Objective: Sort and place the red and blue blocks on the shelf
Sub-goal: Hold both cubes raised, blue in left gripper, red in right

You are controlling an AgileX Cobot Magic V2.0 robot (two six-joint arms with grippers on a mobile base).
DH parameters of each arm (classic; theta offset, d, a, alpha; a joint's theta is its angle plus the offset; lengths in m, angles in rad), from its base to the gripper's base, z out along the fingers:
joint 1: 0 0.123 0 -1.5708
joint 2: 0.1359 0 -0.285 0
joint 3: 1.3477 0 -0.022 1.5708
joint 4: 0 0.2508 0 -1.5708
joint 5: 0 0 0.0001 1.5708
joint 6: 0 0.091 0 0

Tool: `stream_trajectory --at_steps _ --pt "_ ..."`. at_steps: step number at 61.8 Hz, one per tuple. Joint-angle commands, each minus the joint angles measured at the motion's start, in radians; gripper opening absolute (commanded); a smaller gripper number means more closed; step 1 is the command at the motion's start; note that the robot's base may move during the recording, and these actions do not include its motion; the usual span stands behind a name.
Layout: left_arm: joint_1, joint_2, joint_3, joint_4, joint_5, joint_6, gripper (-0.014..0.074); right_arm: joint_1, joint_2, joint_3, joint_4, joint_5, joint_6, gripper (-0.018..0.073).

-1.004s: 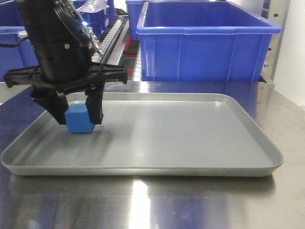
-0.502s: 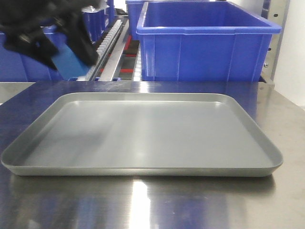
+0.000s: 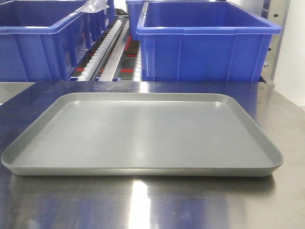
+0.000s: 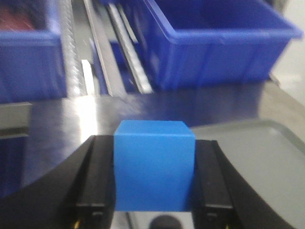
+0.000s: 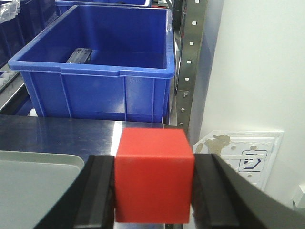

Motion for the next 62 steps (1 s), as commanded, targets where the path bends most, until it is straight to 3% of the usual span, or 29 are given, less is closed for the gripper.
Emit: stream_trajectory --at_steps 1,7,16,28,41,51,62 --pt "0.037 -0.095 0.036 -0.006 -0.145 0.003 0.0125 -0.007 0.003 -0.029 0.003 -0.090 -0.004 0.0048" --pt "0.072 -0.190 0.090 -0.006 -0.145 0.004 0.0125 -0.007 0.003 -0.029 0.003 -0.090 -0.004 0.0048" --pt "0.138 -0.314 0.141 -0.005 -0.145 0.104 0.0125 -0.007 0.003 -0.029 0.003 -0.090 -0.004 0.0048" --pt "0.205 -0.381 0.146 -0.005 -0.129 0.104 0.0125 -0.007 0.003 -0.029 0.003 -0.090 -0.004 0.0048" --pt "0.222 -0.381 0.136 -0.005 -0.102 0.104 0.0125 -0.007 0.003 -0.029 0.003 -0.090 -0.004 0.0048" --pt "0.247 -0.381 0.075 0.010 0.045 0.104 0.0125 -0.007 0.003 -0.029 0.003 -0.090 -0.004 0.0048" --pt "0.252 -0.381 0.071 0.014 0.051 0.104 0.0125 -0.007 0.003 -0.029 0.003 -0.090 -0.004 0.0048"
